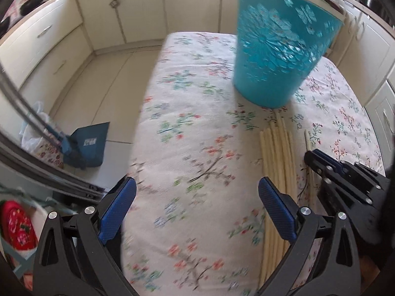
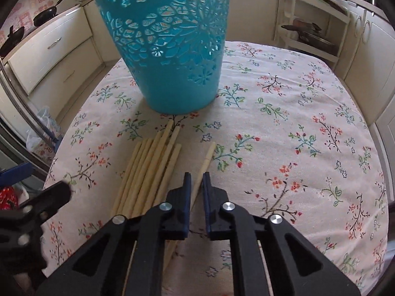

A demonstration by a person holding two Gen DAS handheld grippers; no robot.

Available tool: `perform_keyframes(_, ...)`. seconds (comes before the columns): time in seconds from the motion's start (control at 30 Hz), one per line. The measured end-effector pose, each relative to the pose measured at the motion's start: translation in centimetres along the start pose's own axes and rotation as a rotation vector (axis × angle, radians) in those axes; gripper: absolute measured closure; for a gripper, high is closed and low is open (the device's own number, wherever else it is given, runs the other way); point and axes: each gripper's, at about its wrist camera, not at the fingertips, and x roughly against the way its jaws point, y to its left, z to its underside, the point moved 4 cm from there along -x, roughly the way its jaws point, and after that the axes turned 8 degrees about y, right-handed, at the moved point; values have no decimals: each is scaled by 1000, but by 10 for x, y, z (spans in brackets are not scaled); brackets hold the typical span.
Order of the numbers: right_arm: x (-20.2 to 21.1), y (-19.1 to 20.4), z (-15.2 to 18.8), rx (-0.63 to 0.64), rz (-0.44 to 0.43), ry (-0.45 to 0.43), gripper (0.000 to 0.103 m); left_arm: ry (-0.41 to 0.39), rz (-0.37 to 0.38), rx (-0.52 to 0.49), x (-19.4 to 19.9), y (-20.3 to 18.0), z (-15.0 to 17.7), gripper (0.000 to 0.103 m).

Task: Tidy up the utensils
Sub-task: 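Close the left tool on one wooden stick and lift it, then carry the stick over the teal basket and open the left tool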

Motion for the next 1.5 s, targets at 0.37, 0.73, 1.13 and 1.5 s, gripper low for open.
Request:
perform_keyframes(0.37,5,-19,11,-35,-81,-35,95,31,-31,-43,-38,-30,-17,13)
perform_keyframes(0.73,5,-26,11,-56,-122,-46,95,-8,34,-120,-36,-49,-27,76)
perform_keyframes(1.13,5,-26,12,-65,-136,-79,95,12,285,-197,46,-38,-41,98)
perform_keyframes(1.5,4,-25,12,-56,-137,-83,92,-597,353,-63,208,-39,-163,98)
